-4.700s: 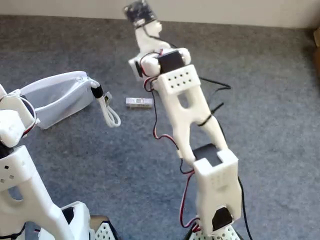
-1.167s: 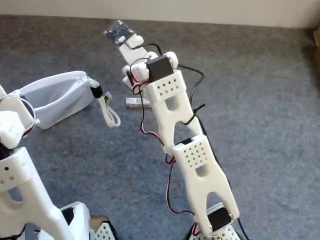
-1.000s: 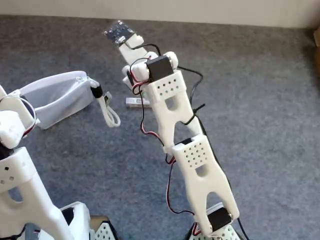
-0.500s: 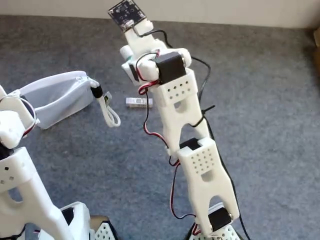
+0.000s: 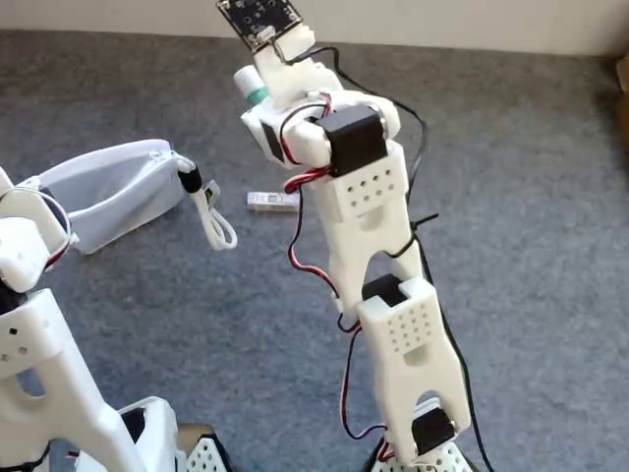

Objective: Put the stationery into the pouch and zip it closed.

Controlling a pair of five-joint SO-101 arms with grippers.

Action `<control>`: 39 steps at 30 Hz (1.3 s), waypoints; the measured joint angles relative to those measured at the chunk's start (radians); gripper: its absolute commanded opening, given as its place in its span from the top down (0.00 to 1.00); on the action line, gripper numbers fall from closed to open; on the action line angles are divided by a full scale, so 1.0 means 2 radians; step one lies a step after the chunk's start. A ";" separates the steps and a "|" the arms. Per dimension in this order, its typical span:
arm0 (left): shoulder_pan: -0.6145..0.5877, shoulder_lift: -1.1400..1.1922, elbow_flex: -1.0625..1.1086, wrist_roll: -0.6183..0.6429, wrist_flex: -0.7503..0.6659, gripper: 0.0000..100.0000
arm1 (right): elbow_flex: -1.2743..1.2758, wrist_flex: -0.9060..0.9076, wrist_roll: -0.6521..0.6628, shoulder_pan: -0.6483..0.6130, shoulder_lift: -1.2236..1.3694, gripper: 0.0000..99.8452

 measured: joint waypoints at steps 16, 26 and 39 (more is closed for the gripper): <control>0.000 0.000 0.000 0.000 0.000 0.99 | 0.324 0.002 0.000 -0.051 -0.235 1.00; 0.000 0.000 0.000 0.000 0.000 0.99 | 0.388 0.002 0.000 -0.108 -0.306 1.00; 0.000 0.000 0.000 0.000 0.000 0.99 | 0.419 0.002 -0.002 -0.177 -0.342 1.00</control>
